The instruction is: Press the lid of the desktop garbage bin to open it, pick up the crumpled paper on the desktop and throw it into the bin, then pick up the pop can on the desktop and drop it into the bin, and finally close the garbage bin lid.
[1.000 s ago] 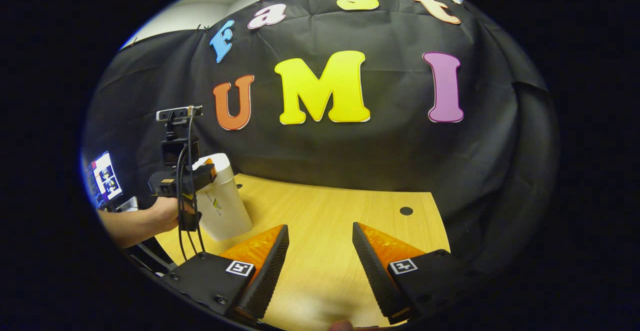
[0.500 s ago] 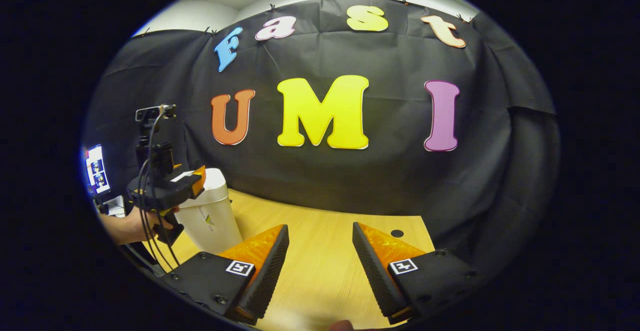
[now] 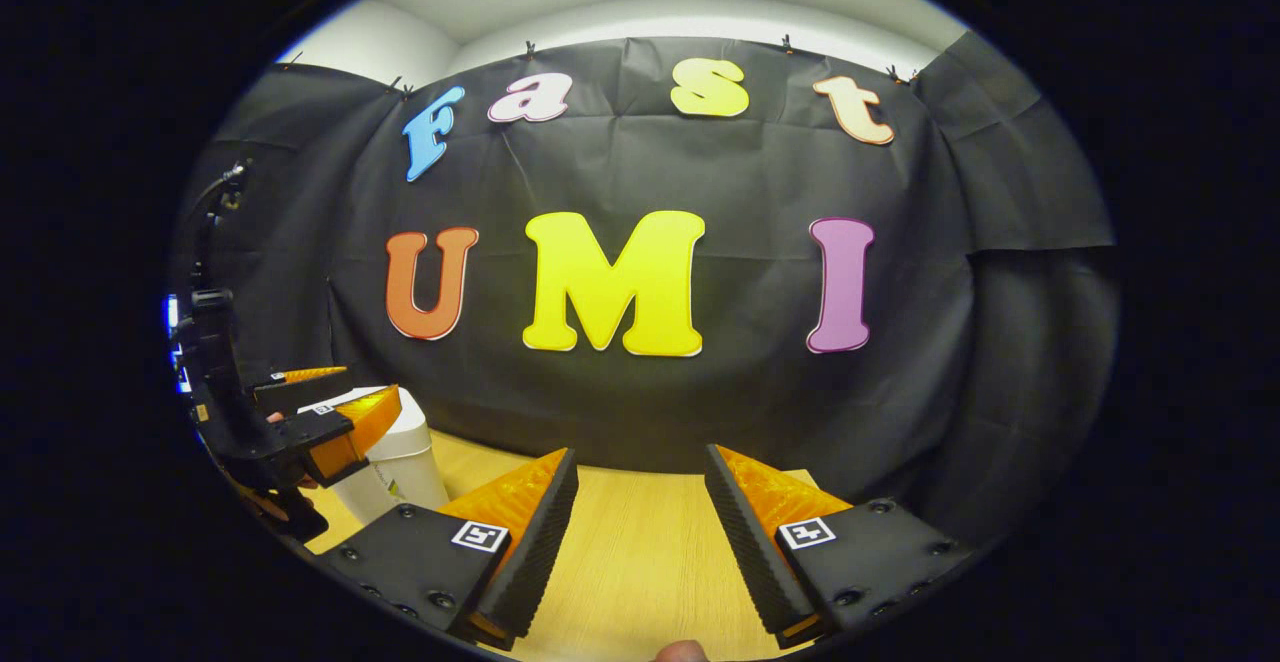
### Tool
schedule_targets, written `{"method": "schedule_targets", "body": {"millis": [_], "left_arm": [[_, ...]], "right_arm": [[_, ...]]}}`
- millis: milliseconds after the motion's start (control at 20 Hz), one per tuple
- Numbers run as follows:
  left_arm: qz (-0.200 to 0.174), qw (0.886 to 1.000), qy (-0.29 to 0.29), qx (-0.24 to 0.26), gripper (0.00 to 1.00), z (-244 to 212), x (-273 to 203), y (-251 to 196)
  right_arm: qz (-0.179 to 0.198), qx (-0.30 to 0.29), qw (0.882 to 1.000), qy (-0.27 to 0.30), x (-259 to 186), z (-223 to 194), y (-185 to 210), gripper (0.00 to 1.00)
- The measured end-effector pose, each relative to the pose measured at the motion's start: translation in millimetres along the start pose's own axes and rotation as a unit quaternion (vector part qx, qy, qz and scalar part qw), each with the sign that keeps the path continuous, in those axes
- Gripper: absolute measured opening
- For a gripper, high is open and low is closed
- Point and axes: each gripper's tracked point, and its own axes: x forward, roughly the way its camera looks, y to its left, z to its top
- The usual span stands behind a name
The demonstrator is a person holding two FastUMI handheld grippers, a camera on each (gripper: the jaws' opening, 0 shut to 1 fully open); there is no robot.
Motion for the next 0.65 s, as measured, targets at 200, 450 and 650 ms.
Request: {"method": "schedule_targets", "body": {"millis": [200, 450, 650], "left_arm": [[-0.013, 1.000, -0.014, -0.017, 0.98, 15.6, -17.2, -10.0], [-0.013, 0.999, -0.004, -0.044, 0.98, 13.0, -27.6, -20.2], [-0.016, 0.999, -0.006, -0.036, 0.98, 14.3, -32.1, -22.6]], "right_arm": [[-0.023, 0.011, 1.000, -0.016, -5.6, 6.1, -0.3, 0.82], [-0.035, 0.013, 0.999, -0.022, -8.6, 6.1, 1.9, 0.81], [-0.035, 0.006, 0.999, -0.024, -12.0, 6.1, 4.2, 0.83]]}}
